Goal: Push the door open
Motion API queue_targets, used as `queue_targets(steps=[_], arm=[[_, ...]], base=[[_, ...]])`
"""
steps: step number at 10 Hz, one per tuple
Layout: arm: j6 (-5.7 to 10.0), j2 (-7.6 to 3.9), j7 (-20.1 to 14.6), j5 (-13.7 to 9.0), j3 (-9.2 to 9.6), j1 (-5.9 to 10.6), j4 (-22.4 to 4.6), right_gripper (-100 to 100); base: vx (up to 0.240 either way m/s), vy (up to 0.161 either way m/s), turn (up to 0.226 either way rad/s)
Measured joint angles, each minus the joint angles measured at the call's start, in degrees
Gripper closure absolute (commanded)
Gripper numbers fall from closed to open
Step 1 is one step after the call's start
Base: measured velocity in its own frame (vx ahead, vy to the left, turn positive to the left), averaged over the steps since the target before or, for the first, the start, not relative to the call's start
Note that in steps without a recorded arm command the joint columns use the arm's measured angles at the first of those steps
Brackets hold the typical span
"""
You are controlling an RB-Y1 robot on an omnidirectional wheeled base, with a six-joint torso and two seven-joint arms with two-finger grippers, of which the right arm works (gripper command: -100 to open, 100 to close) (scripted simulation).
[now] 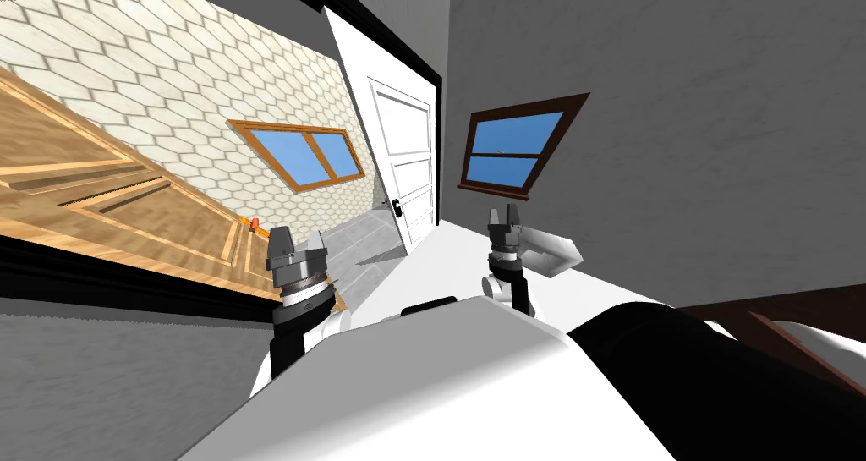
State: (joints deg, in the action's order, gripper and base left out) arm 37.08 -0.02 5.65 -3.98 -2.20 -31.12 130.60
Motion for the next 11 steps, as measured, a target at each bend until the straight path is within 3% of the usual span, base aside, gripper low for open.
queue_targets(steps=[3,6,7,11], arm=[[-1.12,-0.71,-0.4,0.6,0.99,2.89,-4.0,-100],[-1.58,-1.61,-1.2,0.8,1.62,4.26,-7.2,-100],[-1.61,-1.85,-1.4,0.9,1.73,5.43,-9.0,-100],[-3.62,-2.37,-2.1,1.7,2.97,9.02,-13.7,-100]], base=[[0.106,-0.043,0.088],[0.077,-0.025,0.067],[0.073,-0.032,0.059],[0.081,-0.037,0.071]])
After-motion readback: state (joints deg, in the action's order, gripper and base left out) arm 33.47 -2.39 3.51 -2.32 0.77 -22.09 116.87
